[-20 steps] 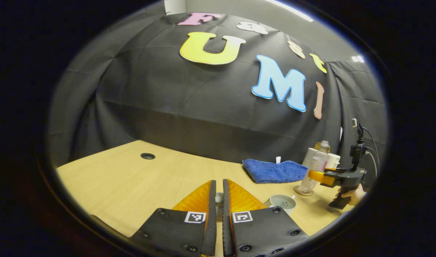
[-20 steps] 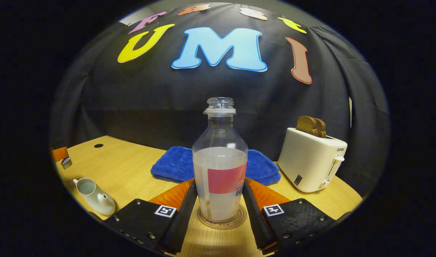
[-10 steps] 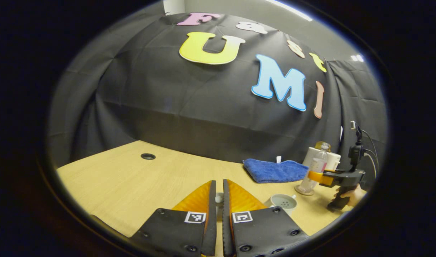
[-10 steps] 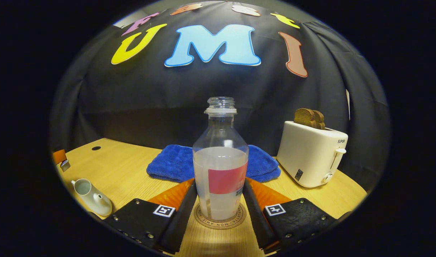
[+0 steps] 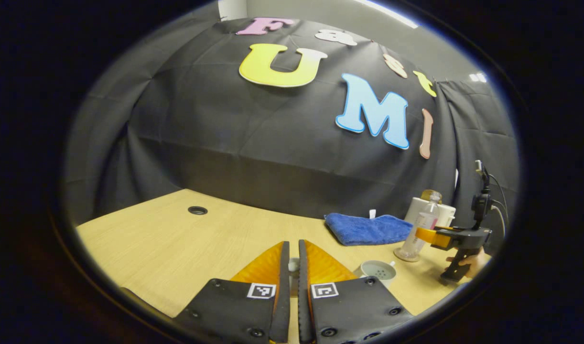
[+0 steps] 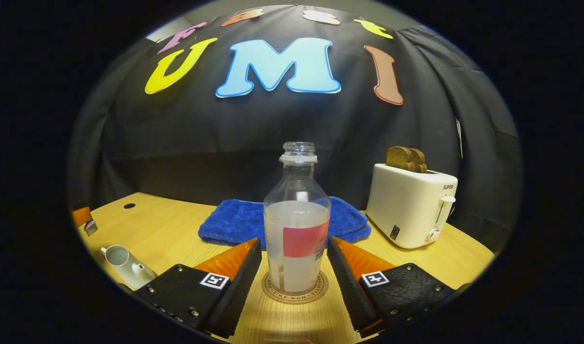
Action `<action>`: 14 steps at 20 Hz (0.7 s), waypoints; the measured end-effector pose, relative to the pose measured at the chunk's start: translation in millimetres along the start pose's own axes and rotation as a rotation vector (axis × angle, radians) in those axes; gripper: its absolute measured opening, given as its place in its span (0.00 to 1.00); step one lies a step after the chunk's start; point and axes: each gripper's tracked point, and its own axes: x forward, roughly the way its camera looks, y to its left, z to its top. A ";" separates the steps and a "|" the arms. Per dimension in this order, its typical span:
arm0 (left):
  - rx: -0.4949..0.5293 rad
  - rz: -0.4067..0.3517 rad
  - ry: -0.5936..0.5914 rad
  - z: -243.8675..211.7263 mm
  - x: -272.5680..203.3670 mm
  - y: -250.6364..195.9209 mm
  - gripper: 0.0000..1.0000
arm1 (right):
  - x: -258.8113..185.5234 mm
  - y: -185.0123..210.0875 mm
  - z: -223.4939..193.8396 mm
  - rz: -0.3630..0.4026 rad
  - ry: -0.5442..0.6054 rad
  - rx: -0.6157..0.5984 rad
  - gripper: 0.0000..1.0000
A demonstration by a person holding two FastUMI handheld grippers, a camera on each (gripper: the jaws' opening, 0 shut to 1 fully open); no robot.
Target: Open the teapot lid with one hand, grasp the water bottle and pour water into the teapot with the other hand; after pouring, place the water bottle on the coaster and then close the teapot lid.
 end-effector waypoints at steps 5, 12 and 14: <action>0.041 -0.020 0.002 -1.4 -1.0 -14.6 0.15 | -46.4 4.8 -2.6 0.022 -0.030 0.018 0.86; 0.108 -0.087 -0.004 -7.2 -5.6 -58.8 0.14 | -111.3 6.4 -11.9 0.009 -0.061 0.008 0.86; 0.111 -0.101 -0.010 -3.4 -7.3 -70.0 0.14 | -125.5 10.0 -18.4 0.015 -0.061 -0.010 0.86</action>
